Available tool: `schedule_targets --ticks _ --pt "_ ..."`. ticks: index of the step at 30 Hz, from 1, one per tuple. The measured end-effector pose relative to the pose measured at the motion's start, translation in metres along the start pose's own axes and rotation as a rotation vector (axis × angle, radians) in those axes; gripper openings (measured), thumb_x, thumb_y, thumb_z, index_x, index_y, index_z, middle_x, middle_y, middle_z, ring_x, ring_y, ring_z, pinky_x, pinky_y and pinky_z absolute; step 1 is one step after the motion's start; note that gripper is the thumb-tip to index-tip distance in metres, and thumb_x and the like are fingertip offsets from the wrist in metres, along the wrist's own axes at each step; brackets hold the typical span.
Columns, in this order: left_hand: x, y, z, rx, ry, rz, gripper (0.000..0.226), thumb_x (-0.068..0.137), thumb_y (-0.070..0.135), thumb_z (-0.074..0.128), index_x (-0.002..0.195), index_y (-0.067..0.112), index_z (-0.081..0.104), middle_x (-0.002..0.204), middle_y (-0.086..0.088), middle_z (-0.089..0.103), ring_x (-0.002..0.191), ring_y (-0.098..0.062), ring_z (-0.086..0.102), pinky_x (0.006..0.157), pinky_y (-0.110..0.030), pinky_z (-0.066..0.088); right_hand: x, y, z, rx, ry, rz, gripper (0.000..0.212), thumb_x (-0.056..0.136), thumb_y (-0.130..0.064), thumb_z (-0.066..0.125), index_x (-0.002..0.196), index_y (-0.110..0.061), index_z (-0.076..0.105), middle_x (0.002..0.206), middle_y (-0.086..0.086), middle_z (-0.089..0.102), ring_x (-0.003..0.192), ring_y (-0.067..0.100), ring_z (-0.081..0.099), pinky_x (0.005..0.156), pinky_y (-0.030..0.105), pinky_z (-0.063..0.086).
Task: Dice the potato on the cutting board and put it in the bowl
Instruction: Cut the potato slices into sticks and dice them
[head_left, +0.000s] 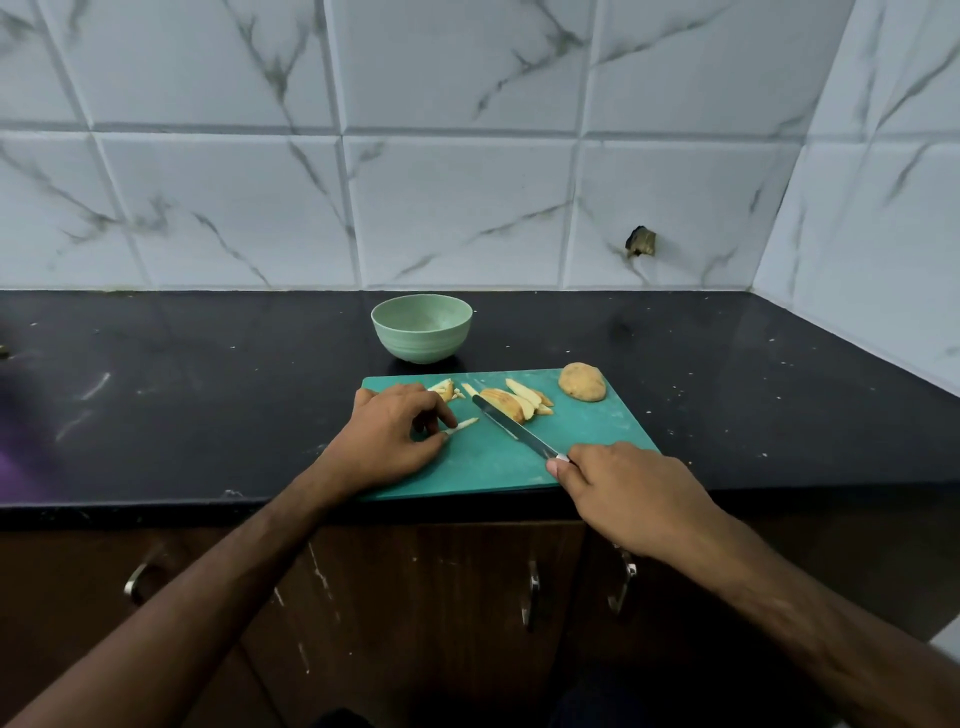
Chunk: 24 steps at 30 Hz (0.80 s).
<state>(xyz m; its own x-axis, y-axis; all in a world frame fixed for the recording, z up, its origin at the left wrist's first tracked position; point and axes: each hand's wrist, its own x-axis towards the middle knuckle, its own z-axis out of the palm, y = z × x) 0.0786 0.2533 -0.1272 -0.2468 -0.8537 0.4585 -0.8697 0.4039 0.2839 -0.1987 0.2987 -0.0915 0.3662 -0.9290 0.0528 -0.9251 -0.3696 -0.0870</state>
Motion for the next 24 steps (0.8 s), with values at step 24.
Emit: schedule_targets --ticks 24 --pt "-0.015 -0.007 -0.007 0.044 -0.145 0.044 0.031 0.096 0.049 0.041 0.123 0.041 0.051 0.116 0.023 0.051 0.113 0.002 0.044 0.101 -0.037 0.026 0.009 0.001 -0.005 0.1 -0.078 0.002 0.046 0.107 -0.055 0.027 0.086 -0.024 0.055 0.078 -0.004 0.058 0.072 0.012 0.058 0.067 0.035 0.048"
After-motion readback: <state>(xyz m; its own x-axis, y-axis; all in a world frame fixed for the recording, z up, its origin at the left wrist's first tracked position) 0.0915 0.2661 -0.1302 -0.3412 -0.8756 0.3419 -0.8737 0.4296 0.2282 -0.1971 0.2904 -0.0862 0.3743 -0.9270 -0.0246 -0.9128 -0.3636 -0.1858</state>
